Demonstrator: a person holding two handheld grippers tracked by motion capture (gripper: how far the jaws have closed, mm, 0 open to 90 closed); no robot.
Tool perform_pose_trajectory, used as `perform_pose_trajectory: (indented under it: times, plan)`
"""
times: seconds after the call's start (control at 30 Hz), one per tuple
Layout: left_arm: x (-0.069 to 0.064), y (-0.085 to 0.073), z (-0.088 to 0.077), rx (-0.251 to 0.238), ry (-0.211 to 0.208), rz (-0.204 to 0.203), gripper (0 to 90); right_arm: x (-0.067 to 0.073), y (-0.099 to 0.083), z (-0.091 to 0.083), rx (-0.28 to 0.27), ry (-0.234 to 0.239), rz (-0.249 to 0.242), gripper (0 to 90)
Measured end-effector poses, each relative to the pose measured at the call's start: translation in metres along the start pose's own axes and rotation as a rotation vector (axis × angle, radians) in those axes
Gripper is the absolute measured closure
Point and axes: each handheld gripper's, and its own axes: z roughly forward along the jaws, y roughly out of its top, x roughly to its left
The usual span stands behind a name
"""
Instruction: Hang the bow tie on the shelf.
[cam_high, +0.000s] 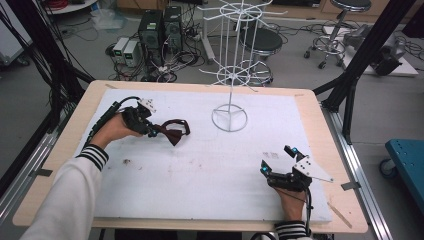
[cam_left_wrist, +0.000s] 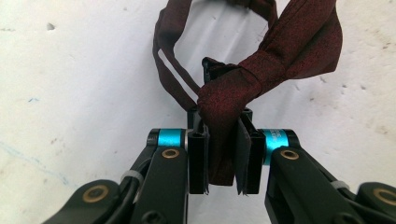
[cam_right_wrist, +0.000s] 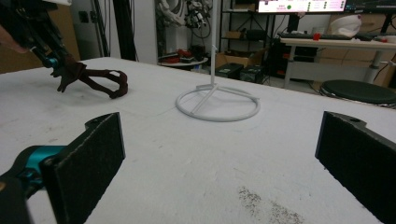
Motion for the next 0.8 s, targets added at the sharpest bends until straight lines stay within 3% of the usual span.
perform_pose_trajectory:
  times: [0.2,0.43,0.8]
  plan:
    - [-0.009,0.001,-0.013,-0.037,-0.001,-0.026,77.4,-0.003,0.0,-0.001,-0.013,0.003,0.026,0.7]
    - [-0.019,0.007,-0.028,-0.089,-0.001,-0.028,77.4,-0.006,0.003,-0.002,0.006,-0.002,0.045,0.7]
    - [-0.039,0.013,-0.043,-0.14,-0.019,-0.042,77.5,-0.008,0.022,-0.001,0.012,0.07,0.058,0.7]
